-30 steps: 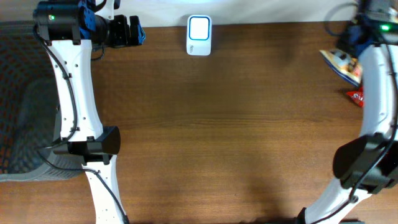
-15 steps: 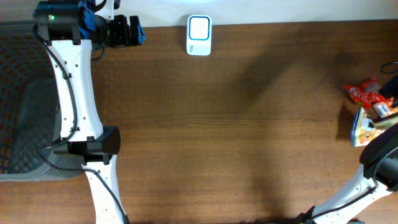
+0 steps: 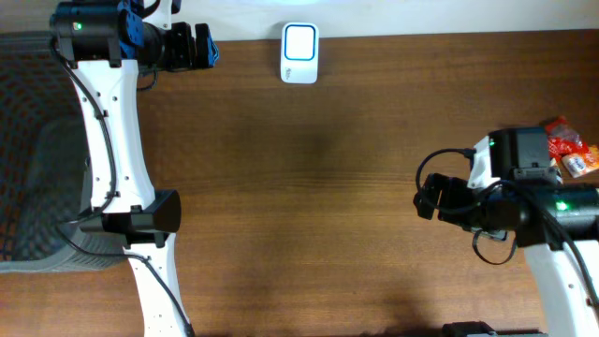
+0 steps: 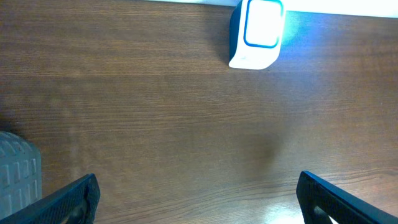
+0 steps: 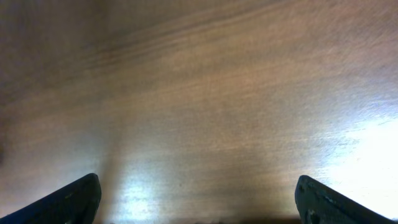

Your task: Scan the item barcode

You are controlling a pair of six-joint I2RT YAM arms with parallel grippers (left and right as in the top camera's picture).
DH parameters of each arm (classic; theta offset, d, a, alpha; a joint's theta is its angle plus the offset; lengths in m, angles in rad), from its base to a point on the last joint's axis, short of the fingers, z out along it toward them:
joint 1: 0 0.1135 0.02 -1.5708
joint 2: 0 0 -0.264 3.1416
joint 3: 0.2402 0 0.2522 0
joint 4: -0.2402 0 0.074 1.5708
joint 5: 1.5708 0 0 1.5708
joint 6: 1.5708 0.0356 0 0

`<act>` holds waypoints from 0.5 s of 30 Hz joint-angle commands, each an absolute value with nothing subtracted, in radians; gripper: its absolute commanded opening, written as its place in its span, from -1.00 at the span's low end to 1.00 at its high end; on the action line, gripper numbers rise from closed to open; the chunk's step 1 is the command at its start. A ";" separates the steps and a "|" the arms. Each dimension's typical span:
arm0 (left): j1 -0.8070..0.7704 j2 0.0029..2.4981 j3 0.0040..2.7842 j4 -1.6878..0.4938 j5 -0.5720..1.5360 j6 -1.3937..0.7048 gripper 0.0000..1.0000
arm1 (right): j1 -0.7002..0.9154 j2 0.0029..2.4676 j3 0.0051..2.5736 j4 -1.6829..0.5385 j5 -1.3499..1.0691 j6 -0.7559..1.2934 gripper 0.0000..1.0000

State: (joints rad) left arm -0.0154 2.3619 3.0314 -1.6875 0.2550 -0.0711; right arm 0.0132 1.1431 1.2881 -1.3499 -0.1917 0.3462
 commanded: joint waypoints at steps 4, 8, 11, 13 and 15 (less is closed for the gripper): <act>-0.010 2.351 3.035 -1.688 0.263 -0.059 0.98 | 0.028 1.218 1.261 -1.369 -0.228 0.330 0.97; -0.010 2.351 3.035 -1.688 0.263 -0.059 0.98 | 0.117 1.125 1.182 -1.108 -0.225 0.184 0.97; -0.010 2.351 3.035 -1.688 0.263 -0.059 0.99 | 0.128 0.776 0.839 -0.738 -0.225 0.113 0.97; -0.010 2.351 3.035 -1.688 0.263 -0.059 0.99 | 0.104 0.545 0.583 -0.503 -0.231 0.112 0.97; -0.010 2.351 3.035 -1.688 0.263 -0.059 0.99 | 0.058 0.354 0.387 -0.327 -0.232 0.112 0.97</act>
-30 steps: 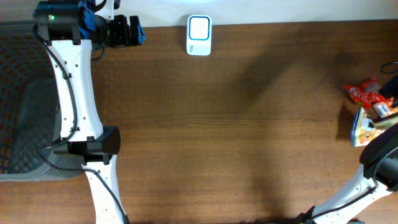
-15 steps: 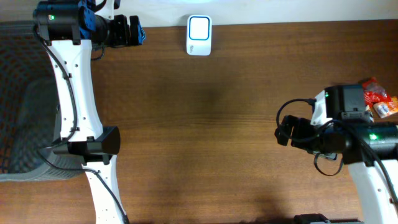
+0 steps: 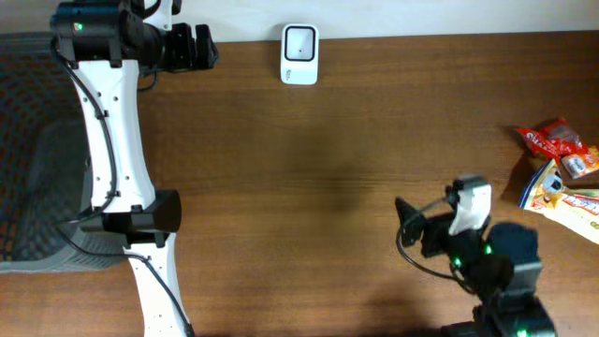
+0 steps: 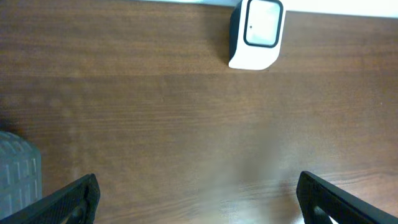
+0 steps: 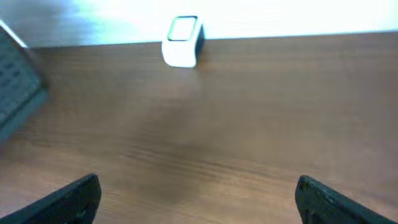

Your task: Scan the item barcode

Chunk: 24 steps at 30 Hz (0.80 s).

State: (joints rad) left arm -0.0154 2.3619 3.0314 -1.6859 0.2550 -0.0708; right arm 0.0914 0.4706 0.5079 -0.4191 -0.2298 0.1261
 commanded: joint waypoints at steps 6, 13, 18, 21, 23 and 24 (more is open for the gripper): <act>-0.010 2.351 3.035 -1.688 0.263 -0.059 0.98 | -0.021 0.118 0.135 -0.041 -0.207 0.112 0.97; -0.010 2.351 3.035 -1.688 0.263 -0.059 0.98 | -0.020 0.003 0.027 0.050 -0.065 0.112 0.97; -0.010 2.351 3.035 -1.688 0.263 -0.059 0.99 | -0.020 0.003 0.006 -0.030 -0.040 0.107 0.97; -0.010 2.351 3.035 -1.688 0.263 -0.059 0.99 | -0.020 0.003 0.006 -0.080 -0.033 0.059 0.98; -0.010 2.351 3.035 -1.688 0.263 -0.059 0.99 | -0.020 0.003 0.006 -0.080 -0.040 -0.008 0.97; -0.010 2.351 3.035 -1.688 0.263 -0.059 0.98 | -0.020 0.003 0.006 -0.080 -0.040 -0.047 0.97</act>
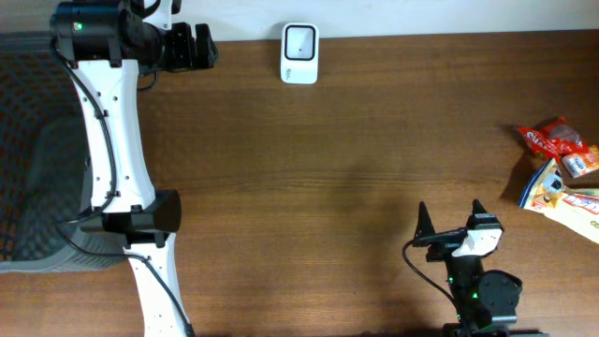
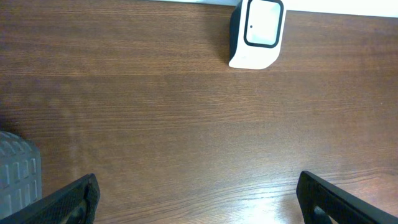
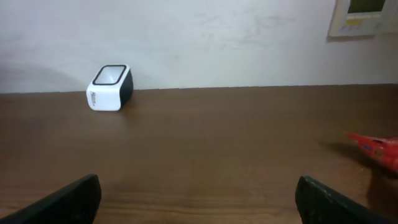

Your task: Scan the item barcode

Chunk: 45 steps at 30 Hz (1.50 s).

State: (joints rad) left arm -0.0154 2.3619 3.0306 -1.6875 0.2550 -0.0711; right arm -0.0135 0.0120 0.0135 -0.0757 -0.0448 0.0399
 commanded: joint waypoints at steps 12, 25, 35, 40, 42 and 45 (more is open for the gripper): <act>-0.010 2.351 3.035 -1.688 0.263 -0.059 0.99 | -0.020 0.003 0.006 -0.076 -0.050 -0.045 0.97; -0.127 1.939 2.637 -1.604 0.071 -0.050 0.98 | -0.020 0.003 0.006 -0.076 -0.050 -0.045 0.97; -0.279 0.783 0.655 -0.266 0.026 0.107 0.98 | -0.020 0.003 0.006 -0.075 -0.050 -0.045 0.97; -0.276 0.605 0.382 -0.216 0.006 0.107 0.98 | -0.020 0.003 0.006 -0.076 -0.050 -0.045 0.97; -0.248 0.506 0.302 -0.186 0.003 0.107 0.99 | -0.020 0.003 0.006 -0.075 -0.050 -0.045 0.98; -0.171 0.285 0.139 -0.060 0.006 0.091 0.99 | -0.020 0.003 0.006 -0.076 -0.050 -0.045 0.97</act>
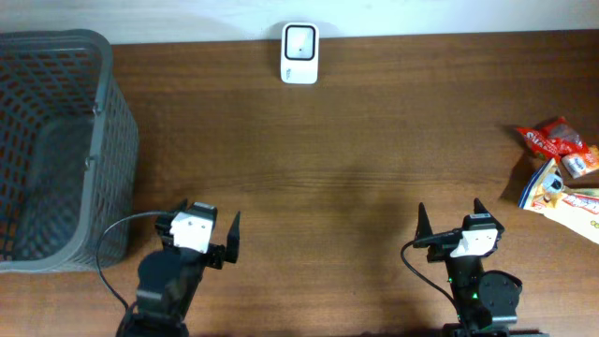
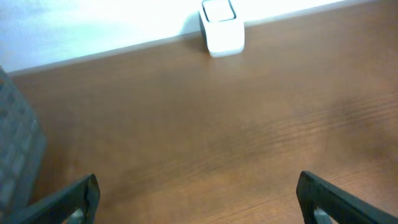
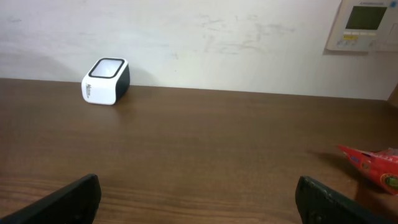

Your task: Scan the item barcode

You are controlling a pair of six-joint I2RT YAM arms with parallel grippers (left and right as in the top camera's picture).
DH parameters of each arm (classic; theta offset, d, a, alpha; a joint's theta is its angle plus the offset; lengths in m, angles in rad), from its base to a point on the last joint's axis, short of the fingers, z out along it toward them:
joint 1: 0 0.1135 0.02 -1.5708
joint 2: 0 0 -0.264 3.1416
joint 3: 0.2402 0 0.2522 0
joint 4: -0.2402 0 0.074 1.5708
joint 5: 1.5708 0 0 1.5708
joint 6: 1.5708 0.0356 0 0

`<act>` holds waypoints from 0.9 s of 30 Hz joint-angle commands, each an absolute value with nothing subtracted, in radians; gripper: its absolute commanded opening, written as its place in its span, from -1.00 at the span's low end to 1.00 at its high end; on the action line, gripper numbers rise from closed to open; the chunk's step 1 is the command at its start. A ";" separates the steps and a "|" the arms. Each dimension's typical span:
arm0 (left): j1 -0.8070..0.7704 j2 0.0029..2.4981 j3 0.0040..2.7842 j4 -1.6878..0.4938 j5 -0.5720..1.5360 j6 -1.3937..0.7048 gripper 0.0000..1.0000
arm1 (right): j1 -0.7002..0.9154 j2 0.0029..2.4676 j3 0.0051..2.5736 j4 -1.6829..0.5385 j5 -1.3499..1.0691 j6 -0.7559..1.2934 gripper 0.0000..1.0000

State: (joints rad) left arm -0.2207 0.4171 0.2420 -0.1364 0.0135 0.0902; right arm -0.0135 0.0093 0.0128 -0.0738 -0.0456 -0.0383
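Observation:
The white barcode scanner (image 1: 299,42) with a dark window stands at the table's back edge; it also shows as the scanner (image 2: 222,28) and the scanner (image 3: 106,81) in the wrist views. Snack packets lie at the far right: a red packet (image 1: 554,139), seen again as the red packet (image 3: 373,165), and a yellow-blue packet (image 1: 562,195). My left gripper (image 1: 207,218) sits at the front left, open, nothing between its fingers (image 2: 68,202). My right gripper (image 1: 450,217) sits at the front right, open and empty too, fingers (image 3: 329,199) wide apart.
A grey mesh basket (image 1: 103,131) fills the table's left side; its edge, the basket (image 2: 18,137), shows in the left wrist view. A white wall runs behind the table, with a wall panel (image 3: 364,25) on it at the right.
My left arm has moved from the back left corner beside the scanner to the front left, folded back. The basket it crossed is now in full view. The right arm has not moved.
My right gripper was low over the table beside the snack packets, and the scanner's window glowed. Then the window was dark and the right arm stood nearer the front, then folded at the front edge. The left arm stayed by the scanner, and now is at the front left.

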 commanded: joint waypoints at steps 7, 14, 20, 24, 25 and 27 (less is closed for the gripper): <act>-0.056 0.005 0.009 -0.045 0.030 0.087 0.98 | -0.020 0.003 0.006 -0.076 -0.050 -0.045 0.97; 0.016 0.005 0.009 -0.087 -0.015 -0.081 0.98 | -0.020 0.003 0.006 -0.076 -0.050 -0.045 0.98; 0.039 0.005 0.009 -0.087 -0.003 -0.049 0.99 | -0.020 0.003 0.006 -0.076 -0.050 -0.045 0.97; 0.039 0.005 0.009 -0.087 -0.004 -0.025 0.98 | -0.020 0.003 0.006 -0.076 -0.050 -0.045 0.98; 0.039 0.005 0.009 -0.087 -0.005 -0.025 0.98 | -0.020 0.003 0.006 -0.075 -0.050 -0.045 0.97; 0.039 0.005 0.009 -0.087 -0.004 0.009 0.98 | -0.020 0.003 0.006 -0.076 -0.050 -0.045 0.97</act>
State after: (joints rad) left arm 0.0345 0.0147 0.0166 -0.0856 -0.0044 -0.0391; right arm -0.0135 0.0101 0.0128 -0.0746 -0.0456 -0.0383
